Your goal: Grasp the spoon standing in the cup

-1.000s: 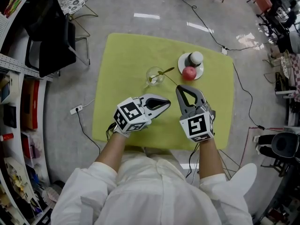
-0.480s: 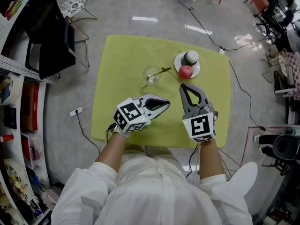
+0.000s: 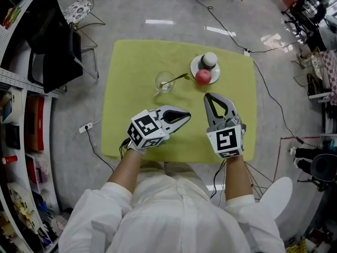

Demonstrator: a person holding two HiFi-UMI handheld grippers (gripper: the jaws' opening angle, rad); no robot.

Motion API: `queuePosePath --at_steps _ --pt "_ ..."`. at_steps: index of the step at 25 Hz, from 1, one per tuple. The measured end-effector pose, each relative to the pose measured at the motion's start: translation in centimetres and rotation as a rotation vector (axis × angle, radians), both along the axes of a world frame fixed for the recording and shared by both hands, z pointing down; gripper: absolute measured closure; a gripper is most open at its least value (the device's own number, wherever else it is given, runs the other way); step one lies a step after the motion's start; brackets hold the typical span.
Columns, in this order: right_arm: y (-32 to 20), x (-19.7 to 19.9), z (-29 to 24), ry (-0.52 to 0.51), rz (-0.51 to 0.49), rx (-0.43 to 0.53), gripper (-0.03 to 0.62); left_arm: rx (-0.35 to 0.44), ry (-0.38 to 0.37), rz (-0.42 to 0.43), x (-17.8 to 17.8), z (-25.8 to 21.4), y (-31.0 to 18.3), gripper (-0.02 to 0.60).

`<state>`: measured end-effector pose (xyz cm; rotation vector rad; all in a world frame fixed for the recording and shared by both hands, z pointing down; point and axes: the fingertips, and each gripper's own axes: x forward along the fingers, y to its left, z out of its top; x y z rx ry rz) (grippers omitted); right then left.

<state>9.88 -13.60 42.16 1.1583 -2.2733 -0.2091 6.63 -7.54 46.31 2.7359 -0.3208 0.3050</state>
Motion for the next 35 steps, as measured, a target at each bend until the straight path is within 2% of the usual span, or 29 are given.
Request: queuePosePath --at_steps 7,14,21,35 --pt "1.3 1.2 1.1 -0.005 0.016 -0.038 0.588 -0.001 -0.003 0.009 0.5 0.1 0.7 0.578" --pt "3.0 0.9 3.6 -0.014 -0.018 -0.114 0.586 -0.008 -0.015 0.003 0.7 0.4 1.5 0.578" --pt "4.6 -2.2 5.4 -0.035 -0.121 -0.178 0.588 -0.029 -0.02 -0.038 -0.4 1.1 2.2 0.578" --pt "5.5 -9.5 7.8 -0.078 -0.293 -0.283 0.588 -0.054 -0.044 -0.164 -5.1 2.0 2.8 0.578"
